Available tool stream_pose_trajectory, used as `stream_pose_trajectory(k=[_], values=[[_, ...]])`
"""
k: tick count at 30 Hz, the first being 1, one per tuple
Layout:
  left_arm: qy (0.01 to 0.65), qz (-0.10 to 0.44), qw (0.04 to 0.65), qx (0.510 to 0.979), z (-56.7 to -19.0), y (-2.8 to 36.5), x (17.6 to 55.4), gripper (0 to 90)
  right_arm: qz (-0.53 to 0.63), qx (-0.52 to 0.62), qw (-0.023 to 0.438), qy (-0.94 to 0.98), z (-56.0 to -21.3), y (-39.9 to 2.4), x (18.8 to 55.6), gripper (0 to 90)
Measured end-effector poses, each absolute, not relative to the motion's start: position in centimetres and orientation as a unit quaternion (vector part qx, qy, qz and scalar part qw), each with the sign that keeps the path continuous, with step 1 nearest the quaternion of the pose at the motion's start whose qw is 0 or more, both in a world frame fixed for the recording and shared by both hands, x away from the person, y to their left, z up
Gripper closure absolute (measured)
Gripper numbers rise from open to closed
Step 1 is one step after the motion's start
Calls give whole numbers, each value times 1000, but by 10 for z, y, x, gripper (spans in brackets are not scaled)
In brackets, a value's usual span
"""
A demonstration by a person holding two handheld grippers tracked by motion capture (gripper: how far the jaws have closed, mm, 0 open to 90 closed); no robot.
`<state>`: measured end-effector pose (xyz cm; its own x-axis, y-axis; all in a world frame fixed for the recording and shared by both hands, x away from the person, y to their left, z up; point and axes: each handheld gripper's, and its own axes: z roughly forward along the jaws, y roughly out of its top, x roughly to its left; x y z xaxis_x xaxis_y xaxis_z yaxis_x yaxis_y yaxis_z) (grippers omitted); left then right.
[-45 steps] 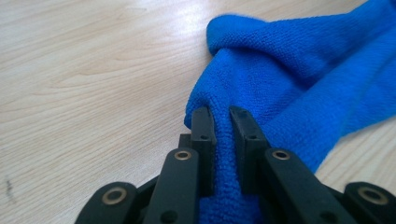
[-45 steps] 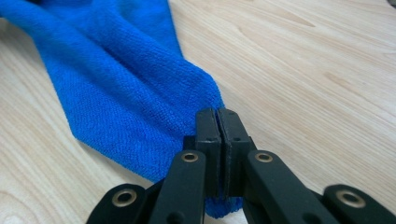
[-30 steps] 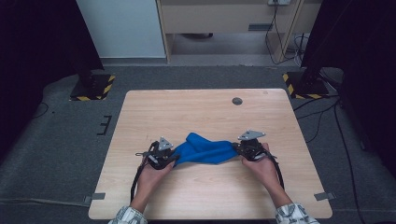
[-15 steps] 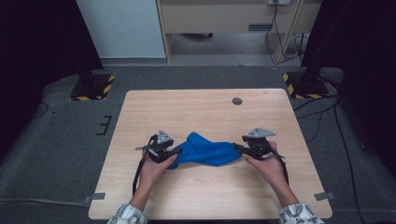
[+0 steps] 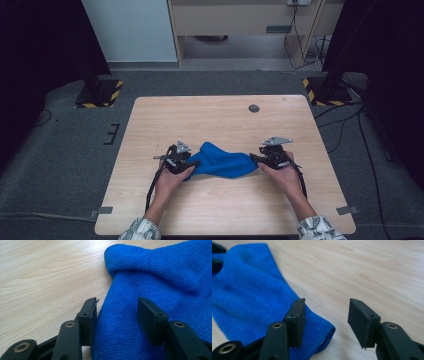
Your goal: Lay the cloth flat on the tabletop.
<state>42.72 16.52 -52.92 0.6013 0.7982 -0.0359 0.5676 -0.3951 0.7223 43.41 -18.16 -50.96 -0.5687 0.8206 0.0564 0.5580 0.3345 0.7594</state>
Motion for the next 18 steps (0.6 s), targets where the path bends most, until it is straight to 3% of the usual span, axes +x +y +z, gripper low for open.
stream_pose_trajectory(k=[8, 14, 18], values=[[412, 153, 363, 822, -529, 165, 426, 631, 366, 416, 146, 820, -517, -171, 424, 455], [410, 151, 366, 822, -526, 166, 425, 771, 354, 397, 135, 836, -521, -164, 417, 591], [412, 151, 370, 819, -524, 168, 424, 812, 350, 389, 129, 842, -523, -160, 417, 687]])
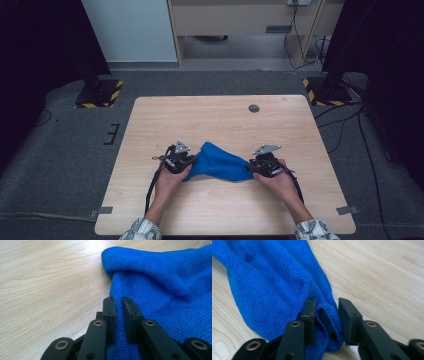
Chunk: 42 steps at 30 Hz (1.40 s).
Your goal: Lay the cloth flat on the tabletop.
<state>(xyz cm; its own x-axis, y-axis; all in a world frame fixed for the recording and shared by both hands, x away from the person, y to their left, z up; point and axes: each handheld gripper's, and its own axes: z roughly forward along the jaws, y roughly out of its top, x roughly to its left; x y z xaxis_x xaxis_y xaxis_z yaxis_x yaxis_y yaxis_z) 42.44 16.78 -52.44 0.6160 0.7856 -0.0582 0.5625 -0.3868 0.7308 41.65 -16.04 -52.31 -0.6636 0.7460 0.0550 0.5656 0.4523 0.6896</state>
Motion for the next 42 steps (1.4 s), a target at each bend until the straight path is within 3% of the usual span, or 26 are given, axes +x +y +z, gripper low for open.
stream_pose_trajectory(k=[15, 26, 42], values=[[408, 168, 381, 812, -514, 171, 420, 828, 348, 384, 135, 845, -523, -161, 416, 855], [410, 180, 387, 806, -504, 179, 416, 831, 360, 404, 178, 822, -513, -178, 423, 862], [398, 170, 361, 826, -508, 169, 387, 828, 360, 407, 202, 815, -516, -180, 442, 858]])
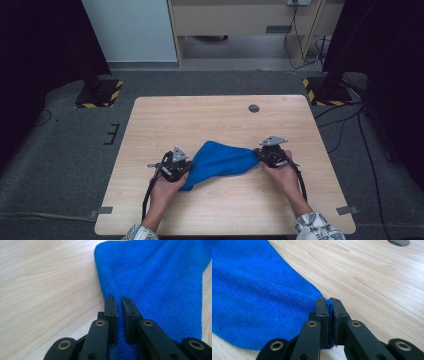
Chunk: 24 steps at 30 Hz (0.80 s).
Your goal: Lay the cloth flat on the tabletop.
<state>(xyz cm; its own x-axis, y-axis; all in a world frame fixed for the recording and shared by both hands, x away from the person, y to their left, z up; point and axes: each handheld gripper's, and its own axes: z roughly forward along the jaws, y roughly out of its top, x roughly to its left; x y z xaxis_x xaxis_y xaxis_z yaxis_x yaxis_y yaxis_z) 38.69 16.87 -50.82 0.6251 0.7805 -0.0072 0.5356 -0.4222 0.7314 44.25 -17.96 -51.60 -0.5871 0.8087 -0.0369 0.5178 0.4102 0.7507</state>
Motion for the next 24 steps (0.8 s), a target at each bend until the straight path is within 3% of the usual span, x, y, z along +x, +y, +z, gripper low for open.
stream_pose_trajectory(k=[2, 6, 8, 14, 19, 24], values=[[396, 171, 357, 829, -510, 167, 384, 811, 359, 406, 206, 815, -516, -179, 444, 856], [397, 178, 361, 825, -511, 163, 383, 664, 359, 402, 206, 817, -515, -179, 446, 779], [400, 182, 363, 822, -510, 161, 384, 560, 361, 403, 214, 814, -513, -181, 444, 666], [402, 190, 374, 814, -505, 164, 385, 497, 382, 425, 220, 791, -501, -190, 444, 367], [412, 195, 386, 802, -502, 169, 389, 490, 384, 437, 217, 784, -499, -193, 445, 298], [418, 202, 392, 794, -499, 173, 395, 500, 392, 448, 234, 769, -498, -194, 448, 392]])
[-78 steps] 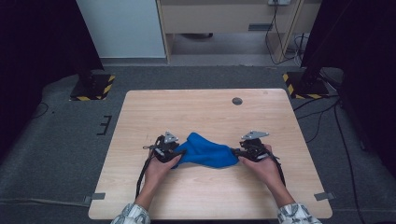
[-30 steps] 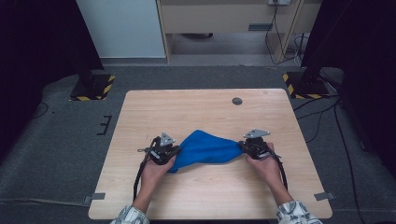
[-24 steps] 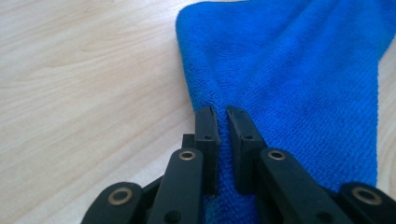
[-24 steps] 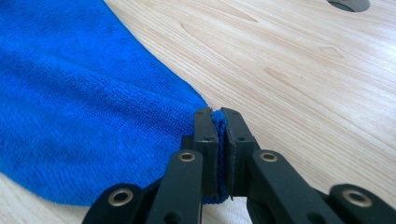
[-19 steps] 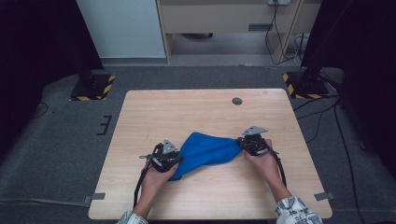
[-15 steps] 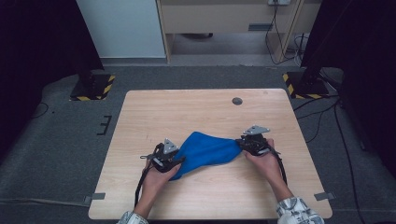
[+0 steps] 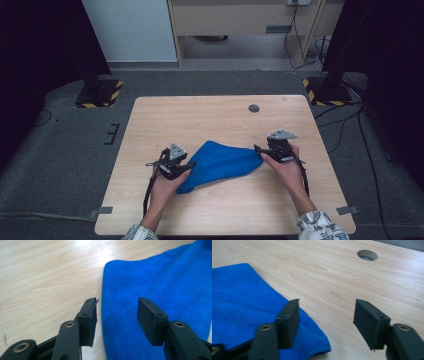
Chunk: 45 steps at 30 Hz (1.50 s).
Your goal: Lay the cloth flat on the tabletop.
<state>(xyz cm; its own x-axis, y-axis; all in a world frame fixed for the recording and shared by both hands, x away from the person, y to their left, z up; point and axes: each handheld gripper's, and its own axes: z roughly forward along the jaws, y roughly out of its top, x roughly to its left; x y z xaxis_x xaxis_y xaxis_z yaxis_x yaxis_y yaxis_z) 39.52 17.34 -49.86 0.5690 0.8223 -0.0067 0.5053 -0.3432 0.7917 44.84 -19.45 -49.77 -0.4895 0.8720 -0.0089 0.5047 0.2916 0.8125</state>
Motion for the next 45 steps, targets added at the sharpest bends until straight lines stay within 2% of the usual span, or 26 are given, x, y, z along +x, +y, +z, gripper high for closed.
stream_pose_trajectory(k=[7, 23, 26, 30, 32, 34, 41, 45], values=[[421, 203, 392, 792, -498, 175, 406, 508, 361, 457, 223, 782, -507, -191, 451, 404], [411, 199, 392, 799, -498, 165, 441, 508, 322, 465, 192, 802, -525, -194, 427, 433], [404, 197, 388, 805, -500, 160, 448, 507, 326, 461, 191, 803, -525, -194, 425, 478], [404, 189, 387, 807, -503, 157, 455, 508, 333, 446, 188, 809, -527, -192, 425, 648], [405, 187, 385, 808, -505, 155, 458, 511, 337, 436, 183, 814, -526, -191, 425, 762], [404, 185, 382, 811, -506, 154, 460, 513, 341, 431, 178, 816, -527, -191, 426, 830], [410, 169, 378, 813, -513, 149, 466, 515, 340, 421, 205, 815, -521, -195, 433, 865], [414, 157, 378, 813, -518, 145, 469, 514, 340, 416, 203, 819, -522, -195, 435, 865]])
